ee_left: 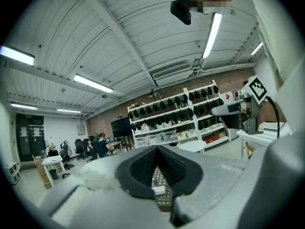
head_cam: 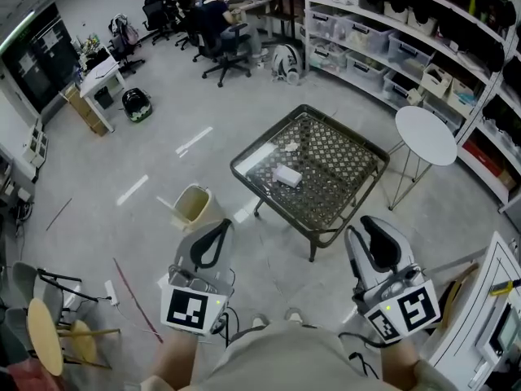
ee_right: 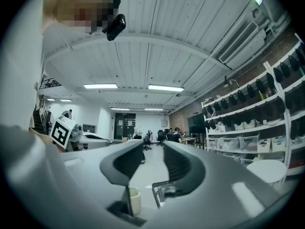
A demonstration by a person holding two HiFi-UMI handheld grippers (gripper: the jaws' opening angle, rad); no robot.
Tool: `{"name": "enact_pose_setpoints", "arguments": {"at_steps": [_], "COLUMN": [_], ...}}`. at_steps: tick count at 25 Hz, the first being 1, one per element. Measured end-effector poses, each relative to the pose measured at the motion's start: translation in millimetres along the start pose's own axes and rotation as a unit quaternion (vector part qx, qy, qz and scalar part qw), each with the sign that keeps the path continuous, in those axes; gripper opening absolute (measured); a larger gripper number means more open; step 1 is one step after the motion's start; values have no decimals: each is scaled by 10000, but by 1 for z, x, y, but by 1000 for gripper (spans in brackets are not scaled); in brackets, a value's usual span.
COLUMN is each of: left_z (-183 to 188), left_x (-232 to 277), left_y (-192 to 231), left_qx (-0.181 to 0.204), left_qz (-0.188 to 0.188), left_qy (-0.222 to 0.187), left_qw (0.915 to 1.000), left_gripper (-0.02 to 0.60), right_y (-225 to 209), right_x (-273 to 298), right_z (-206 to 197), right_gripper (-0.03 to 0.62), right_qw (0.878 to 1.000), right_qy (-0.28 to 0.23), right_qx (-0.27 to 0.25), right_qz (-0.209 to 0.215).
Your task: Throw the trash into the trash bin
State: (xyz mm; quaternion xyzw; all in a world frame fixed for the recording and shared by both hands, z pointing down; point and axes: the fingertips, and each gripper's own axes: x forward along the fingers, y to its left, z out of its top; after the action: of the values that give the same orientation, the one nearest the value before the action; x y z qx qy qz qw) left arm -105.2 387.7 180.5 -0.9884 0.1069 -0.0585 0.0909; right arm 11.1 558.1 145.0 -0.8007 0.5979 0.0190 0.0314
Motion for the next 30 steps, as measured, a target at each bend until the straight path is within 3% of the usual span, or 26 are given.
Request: {"name": "enact_pose_setpoints", "arguments": {"at_steps": [1,4,19,30], "left_z": [0,3,-1,-19], "left_x": [1,4,10,42], "left_y": [-2,-7,-4,62], "left_qx": [-19,-21,27,-46], "left_qz": [9,52,387,409], "left_qy": [10,31,-21,-85], "left_qw": [10000,10000,9992,9991], "left_gripper": [2,2,2,2], "right_y": [-3,-12,-23,-19], "right_x": [0,-4,11,90], "right_z": [2,6,-11,-31], "right_gripper": [179,252,249,249], "right_qw": [10000,10000,9994,9996], "right_qy": [-33,-97,17,40], "right_qx": [10,13,-50,-68], "right_qz": [-9,2,328,277]}}
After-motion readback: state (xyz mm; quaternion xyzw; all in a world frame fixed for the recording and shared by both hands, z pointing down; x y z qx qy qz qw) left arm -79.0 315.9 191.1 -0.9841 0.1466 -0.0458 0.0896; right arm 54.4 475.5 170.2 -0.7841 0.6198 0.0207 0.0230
